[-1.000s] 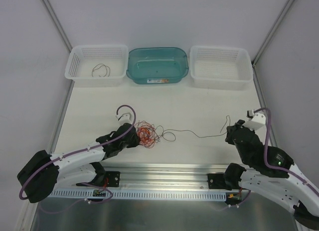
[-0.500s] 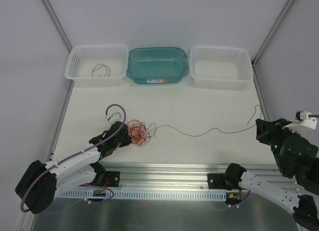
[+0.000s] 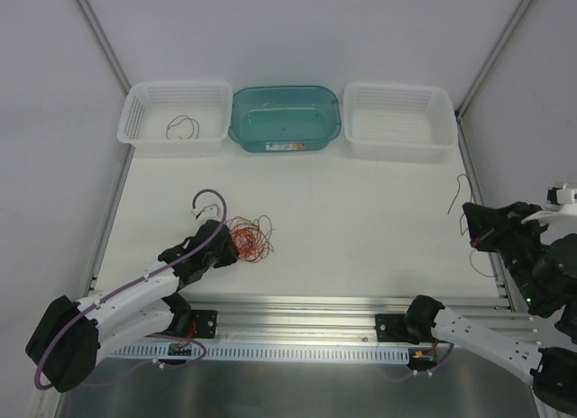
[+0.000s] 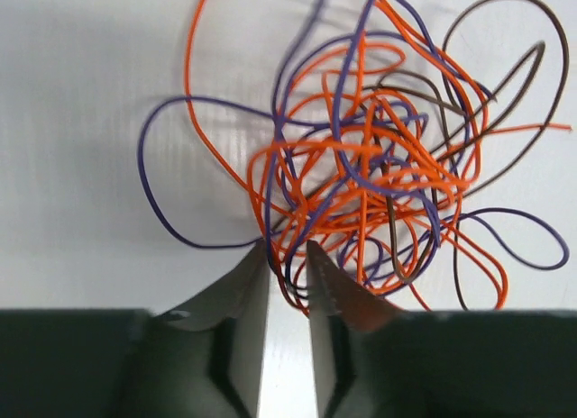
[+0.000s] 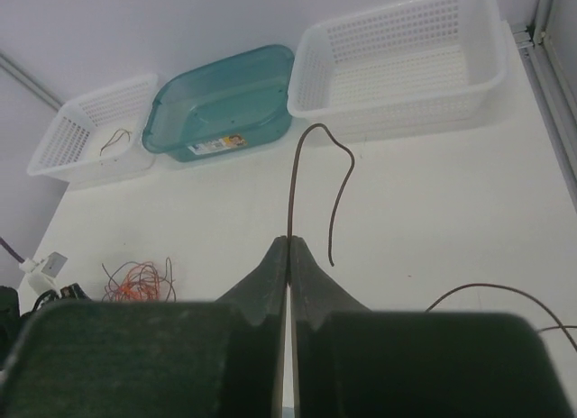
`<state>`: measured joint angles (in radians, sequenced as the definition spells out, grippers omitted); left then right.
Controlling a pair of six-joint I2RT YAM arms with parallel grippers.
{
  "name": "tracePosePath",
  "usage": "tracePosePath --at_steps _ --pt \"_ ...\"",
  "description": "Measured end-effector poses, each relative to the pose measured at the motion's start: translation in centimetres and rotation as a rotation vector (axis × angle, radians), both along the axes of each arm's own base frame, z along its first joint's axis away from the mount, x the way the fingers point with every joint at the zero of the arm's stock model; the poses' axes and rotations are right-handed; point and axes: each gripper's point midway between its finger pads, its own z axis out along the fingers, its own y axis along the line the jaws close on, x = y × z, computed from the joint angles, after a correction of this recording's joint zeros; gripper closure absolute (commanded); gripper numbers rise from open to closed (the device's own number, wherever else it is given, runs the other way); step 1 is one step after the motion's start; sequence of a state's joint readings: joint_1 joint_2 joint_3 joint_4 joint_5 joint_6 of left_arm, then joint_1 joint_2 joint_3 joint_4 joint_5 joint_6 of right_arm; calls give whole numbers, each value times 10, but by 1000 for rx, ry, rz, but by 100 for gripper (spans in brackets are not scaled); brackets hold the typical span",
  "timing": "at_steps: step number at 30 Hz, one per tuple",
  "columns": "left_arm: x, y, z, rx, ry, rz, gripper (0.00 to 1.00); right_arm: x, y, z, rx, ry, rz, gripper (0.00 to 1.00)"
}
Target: Untangle the cables
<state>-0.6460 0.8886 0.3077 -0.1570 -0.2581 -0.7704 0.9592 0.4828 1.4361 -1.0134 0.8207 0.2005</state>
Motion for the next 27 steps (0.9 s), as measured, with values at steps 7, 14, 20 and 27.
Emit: tracePosePath --at_steps 7,14,20,27 --pt "0 -24 33 -89 -53 -133 30 26 69 -50 -115 132 120 99" --pt "-5 -55 84 -224 -143 -306 5 51 147 -128 -235 327 246 99" --pt "-17 -78 118 -307 -179 -462 5 64 192 -147 -223 380 330 99" --pt "-41 -113 155 -263 -323 -733 3 69 225 -145 -179 401 403 99"
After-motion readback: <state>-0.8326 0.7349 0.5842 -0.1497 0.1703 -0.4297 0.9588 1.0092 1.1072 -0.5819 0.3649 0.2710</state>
